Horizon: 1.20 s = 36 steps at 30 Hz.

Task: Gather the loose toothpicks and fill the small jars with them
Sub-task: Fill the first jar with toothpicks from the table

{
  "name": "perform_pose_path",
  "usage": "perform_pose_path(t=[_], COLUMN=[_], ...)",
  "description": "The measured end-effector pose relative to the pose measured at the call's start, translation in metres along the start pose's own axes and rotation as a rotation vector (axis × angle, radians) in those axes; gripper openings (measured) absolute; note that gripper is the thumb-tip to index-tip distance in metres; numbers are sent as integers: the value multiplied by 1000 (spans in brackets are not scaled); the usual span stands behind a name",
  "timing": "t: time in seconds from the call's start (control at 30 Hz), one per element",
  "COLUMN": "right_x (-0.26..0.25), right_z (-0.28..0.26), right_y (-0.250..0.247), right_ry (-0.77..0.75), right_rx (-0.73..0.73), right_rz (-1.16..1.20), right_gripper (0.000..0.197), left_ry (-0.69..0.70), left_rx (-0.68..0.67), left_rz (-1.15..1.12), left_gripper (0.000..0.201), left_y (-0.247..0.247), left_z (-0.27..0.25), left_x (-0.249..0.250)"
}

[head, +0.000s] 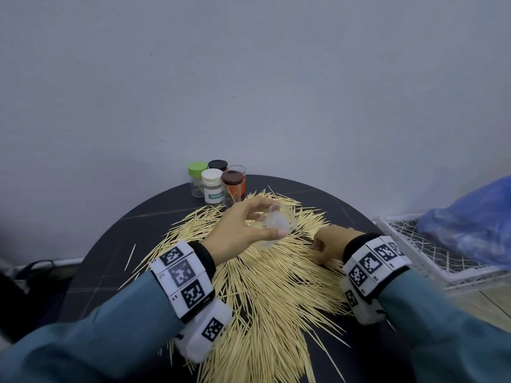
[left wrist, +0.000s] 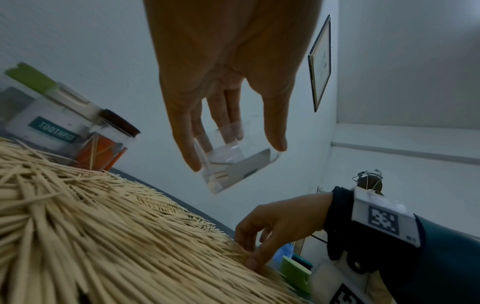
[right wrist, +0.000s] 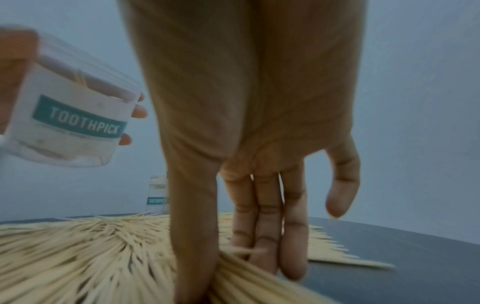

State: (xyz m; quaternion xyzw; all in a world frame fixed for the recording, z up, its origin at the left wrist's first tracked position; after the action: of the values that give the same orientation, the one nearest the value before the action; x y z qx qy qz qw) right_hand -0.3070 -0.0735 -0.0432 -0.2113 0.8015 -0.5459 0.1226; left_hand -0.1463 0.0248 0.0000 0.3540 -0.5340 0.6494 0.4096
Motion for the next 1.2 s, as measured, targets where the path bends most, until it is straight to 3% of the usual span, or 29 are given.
perform_pose_path(t=[0.13,0.23,0.37,0.47,0.93,1.2], right_x=[-15,-25,-32,-31,-34,-43], right_z=[4,6,2,2,6,-7], right_y=[0,0,-1,1,-22,-72], right_ry=[-74,-101,-148,-173,-408,-570], right_rx=[-35,-62,-72,-115,-20,231], right_rz=[-51,-84,-43,176,1109,1782], right_gripper=[25,37,35,30,19,26], left_ry=[-9,-12,-16,-15,-67,-125], left_rx=[8,15,31,37,68,30], left_rz=[-2,-1,0,1,-26,-28], left_gripper=[54,53,53,52,50,52], left_y=[-2,-5,-9,-11,-20,-15], left_z=[0,0,1,1,0,-1], left_x=[-3,-5,-6,-7,-14,-19])
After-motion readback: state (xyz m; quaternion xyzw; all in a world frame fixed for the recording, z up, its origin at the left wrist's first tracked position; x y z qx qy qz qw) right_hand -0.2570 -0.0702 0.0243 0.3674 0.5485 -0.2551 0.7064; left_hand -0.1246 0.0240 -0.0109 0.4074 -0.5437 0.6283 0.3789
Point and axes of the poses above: each hand's wrist, its own z-axis towards the middle knuckle, its own y-axis out of the palm, x = y × z, the point moved 5 cm from there along z, towards the middle knuckle, and after that the axes turned 1 degree about z, right-handed, at the moved point
